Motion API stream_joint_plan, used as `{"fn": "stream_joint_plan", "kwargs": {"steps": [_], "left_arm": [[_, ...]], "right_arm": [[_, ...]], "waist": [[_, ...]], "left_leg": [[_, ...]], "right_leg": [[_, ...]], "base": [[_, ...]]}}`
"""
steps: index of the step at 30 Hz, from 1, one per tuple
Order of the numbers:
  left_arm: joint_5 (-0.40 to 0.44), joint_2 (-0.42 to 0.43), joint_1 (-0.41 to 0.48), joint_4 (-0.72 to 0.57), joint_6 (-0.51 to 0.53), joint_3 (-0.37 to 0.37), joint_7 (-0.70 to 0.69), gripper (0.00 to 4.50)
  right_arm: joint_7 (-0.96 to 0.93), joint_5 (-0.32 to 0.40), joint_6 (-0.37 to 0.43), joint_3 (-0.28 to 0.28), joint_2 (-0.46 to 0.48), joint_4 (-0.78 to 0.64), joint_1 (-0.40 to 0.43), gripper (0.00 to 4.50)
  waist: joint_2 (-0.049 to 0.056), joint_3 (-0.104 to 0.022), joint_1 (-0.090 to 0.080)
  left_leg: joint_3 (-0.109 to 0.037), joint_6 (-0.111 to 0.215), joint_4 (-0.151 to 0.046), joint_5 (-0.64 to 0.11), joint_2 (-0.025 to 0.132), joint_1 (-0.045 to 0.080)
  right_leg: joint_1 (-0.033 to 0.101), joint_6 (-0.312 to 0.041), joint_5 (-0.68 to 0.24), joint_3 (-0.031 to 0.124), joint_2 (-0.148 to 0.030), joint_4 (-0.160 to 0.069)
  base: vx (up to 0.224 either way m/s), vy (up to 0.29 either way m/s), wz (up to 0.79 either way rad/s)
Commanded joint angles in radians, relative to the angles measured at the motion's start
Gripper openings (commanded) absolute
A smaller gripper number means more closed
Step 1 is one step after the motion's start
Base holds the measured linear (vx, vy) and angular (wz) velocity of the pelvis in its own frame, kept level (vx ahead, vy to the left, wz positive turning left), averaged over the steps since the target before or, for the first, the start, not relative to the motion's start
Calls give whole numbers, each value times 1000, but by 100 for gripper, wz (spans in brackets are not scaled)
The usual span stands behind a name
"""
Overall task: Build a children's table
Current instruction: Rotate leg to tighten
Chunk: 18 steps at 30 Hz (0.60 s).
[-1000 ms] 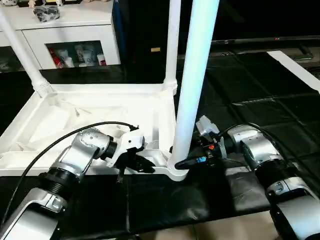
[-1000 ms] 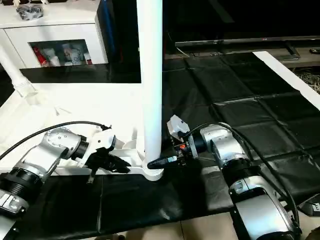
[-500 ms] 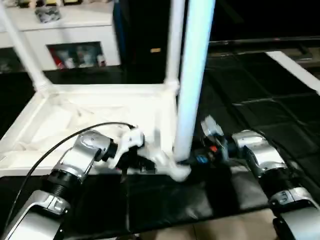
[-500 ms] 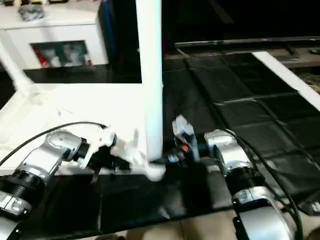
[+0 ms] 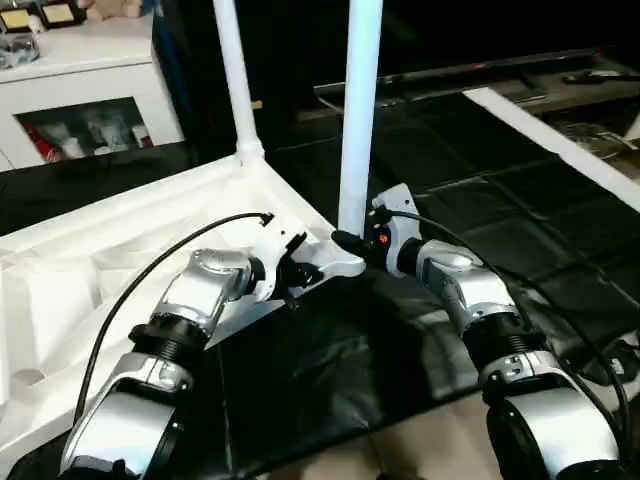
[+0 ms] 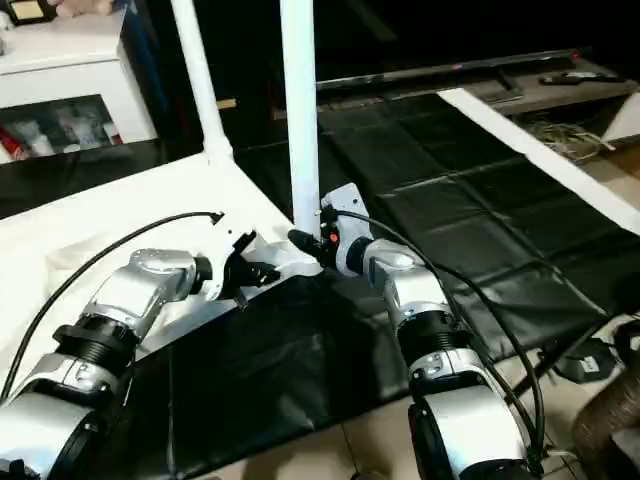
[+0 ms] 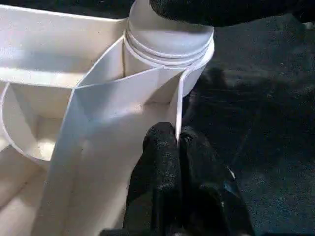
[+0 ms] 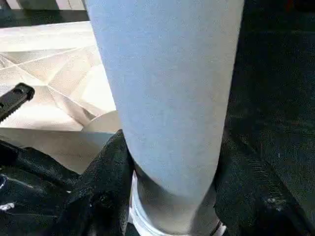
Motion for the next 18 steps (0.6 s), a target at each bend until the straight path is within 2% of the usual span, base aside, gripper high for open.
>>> {"fn": "stream_joint_plan", "kwargs": {"steps": [1,5,7,10,12,14,16,18], "left_arm": [[-37,-69,-67,-51,-32,5,6,0],[-31,-39,-51,-53,-41,-2,-10,0],[-31,-23,-40,-59,-53,-9,-38,0],[-24,7,-23,-66,-86,-29,-89,0],[-23,30,-13,-71,-98,-40,-132,0],[-19,51,-5,-76,-118,-53,-174,0],[-19,80,9,-86,-157,-73,-245,0],[-24,92,16,-95,-165,-79,-277,0]], "right_arm": [[71,13,19,78,121,19,9,254],[106,54,47,44,92,0,18,277],[136,54,37,48,65,-7,27,311],[214,36,11,67,15,-15,43,324],[283,34,-9,74,-25,-25,54,350],[343,35,-22,70,-56,-30,59,367],[423,41,-35,72,-102,-34,61,384],[461,47,-37,75,-123,-37,62,395]], "waist": [[4,-79,12],[4,-82,18],[3,-80,20],[0,-78,27],[-10,-77,31],[-6,-75,35],[-12,-75,43],[-10,-75,52]], "left_leg": [[-4,48,-64,-250,13,4],[-3,65,-64,-206,15,2],[-2,65,-64,-215,15,2],[-1,61,-65,-239,17,4],[1,63,-66,-241,20,5],[1,63,-66,-240,20,5],[2,63,-66,-246,24,7],[3,67,-65,-238,26,7]], "right_leg": [[59,-219,-241,40,-50,-64],[64,-245,-172,40,-50,-54],[65,-243,-195,39,-50,-57],[64,-228,-242,39,-51,-60],[63,-222,-260,41,-52,-62],[60,-219,-277,42,-53,-63],[58,-212,-301,43,-54,-64],[57,-211,-302,44,-55,-62]], "base": [[0,0,0],[0,0,0],[0,0,0],[0,0,0],[0,0,0],[0,0,0],[0,0,0],[0,0,0]]}}
